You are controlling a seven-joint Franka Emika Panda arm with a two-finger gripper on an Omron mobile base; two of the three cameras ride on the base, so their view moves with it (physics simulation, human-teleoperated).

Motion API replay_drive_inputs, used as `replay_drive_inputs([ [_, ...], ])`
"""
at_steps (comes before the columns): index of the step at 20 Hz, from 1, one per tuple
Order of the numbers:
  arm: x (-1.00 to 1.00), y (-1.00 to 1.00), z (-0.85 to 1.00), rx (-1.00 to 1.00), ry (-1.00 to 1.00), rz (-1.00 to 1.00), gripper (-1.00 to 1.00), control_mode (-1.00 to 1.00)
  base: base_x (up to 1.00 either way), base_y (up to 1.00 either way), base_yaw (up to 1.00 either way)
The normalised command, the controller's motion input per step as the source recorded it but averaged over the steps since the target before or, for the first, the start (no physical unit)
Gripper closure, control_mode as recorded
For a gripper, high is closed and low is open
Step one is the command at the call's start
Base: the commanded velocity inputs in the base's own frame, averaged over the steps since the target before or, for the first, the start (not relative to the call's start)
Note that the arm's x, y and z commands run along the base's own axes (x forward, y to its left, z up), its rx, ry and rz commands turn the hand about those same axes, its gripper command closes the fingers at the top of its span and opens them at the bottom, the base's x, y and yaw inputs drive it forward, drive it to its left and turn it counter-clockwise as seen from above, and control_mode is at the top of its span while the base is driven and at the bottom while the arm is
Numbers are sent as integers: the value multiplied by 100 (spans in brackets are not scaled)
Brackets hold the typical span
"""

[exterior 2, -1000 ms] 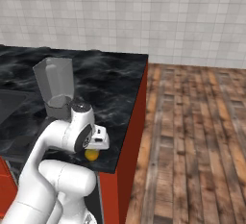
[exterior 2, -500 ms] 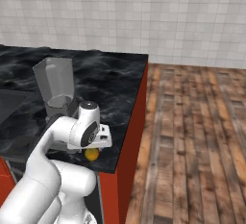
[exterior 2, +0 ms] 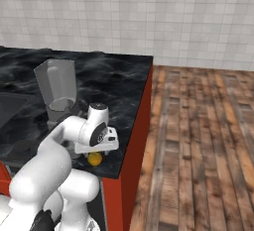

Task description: Open the blender lid, put the orange in the blender, close the lid, and start the blender.

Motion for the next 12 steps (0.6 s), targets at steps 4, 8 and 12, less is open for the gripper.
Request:
replay_drive_inputs([
  [4, 6, 0, -30, 0, 0, 2, -100, -100, 0, 0, 0],
  [8, 0, 5, -42, 0, 3, 2, -100, -100, 0, 0, 0],
  [12, 0, 22, -40, -1, 1, 1, -100, -100, 0, 0, 0],
])
